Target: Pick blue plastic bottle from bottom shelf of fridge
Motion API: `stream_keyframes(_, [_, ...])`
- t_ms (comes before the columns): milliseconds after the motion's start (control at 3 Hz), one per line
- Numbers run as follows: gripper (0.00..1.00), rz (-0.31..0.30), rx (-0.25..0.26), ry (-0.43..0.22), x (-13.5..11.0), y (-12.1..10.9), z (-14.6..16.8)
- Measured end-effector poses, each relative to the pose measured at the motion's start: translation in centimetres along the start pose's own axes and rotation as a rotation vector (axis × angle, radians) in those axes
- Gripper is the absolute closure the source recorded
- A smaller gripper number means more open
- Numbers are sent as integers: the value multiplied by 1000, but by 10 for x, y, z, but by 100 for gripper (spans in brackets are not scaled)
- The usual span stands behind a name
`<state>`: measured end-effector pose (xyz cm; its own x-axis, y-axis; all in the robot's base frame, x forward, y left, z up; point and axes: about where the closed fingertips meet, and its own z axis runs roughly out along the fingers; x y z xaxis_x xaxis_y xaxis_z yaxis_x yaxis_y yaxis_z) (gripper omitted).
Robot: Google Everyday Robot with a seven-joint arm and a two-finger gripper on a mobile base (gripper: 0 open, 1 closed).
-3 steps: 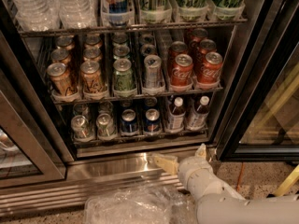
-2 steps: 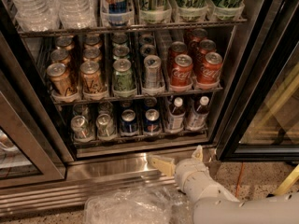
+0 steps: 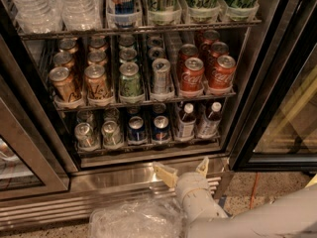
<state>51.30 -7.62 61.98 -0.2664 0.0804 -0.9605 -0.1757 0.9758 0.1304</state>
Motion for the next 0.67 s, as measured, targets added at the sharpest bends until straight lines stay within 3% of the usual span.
stream_keyframes(667, [0, -14, 125, -195, -16, -20, 21])
